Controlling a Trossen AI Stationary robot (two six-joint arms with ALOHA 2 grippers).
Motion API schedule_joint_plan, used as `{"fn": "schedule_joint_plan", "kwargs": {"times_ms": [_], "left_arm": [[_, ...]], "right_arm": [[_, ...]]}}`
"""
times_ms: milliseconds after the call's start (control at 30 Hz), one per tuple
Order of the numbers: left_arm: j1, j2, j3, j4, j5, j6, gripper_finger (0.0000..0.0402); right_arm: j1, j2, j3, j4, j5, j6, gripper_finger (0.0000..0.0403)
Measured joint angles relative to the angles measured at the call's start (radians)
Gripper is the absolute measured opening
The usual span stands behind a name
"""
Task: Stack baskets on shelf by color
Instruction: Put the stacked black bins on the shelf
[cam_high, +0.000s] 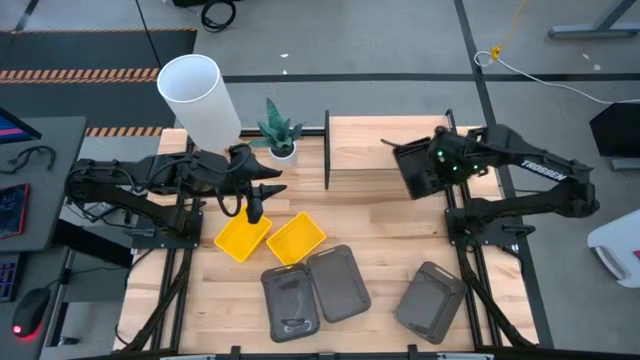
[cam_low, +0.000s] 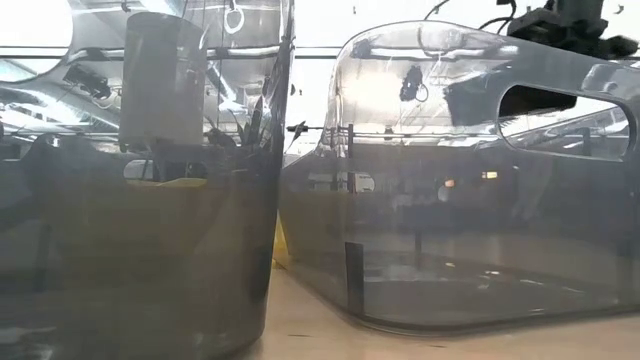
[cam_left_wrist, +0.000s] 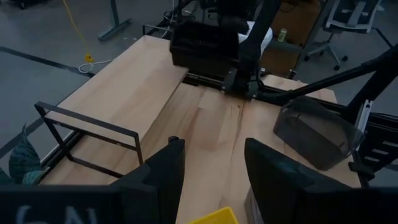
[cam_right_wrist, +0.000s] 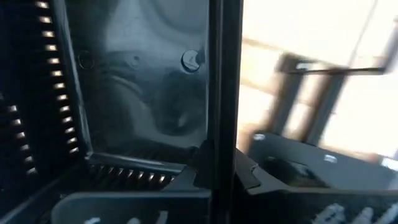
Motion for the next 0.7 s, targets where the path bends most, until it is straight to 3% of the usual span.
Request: {"fn": "schedule_joint_plan", "kwargs": {"times_ms": [200, 700], "left_arm": [[0.000, 0.007, 0.000, 0.020, -0.014, 0.001, 0.0172], [0.000, 0.011, 0.000, 0.037, -0.014, 0.014, 0.0172]], "right_arm": [[-0.186, 0.017, 0.068, 0.004, 0.018, -0.084, 0.0009], [-0.679, 0.143, 0.067, 0.033, -0.100, -0.473, 0.0009]]}}
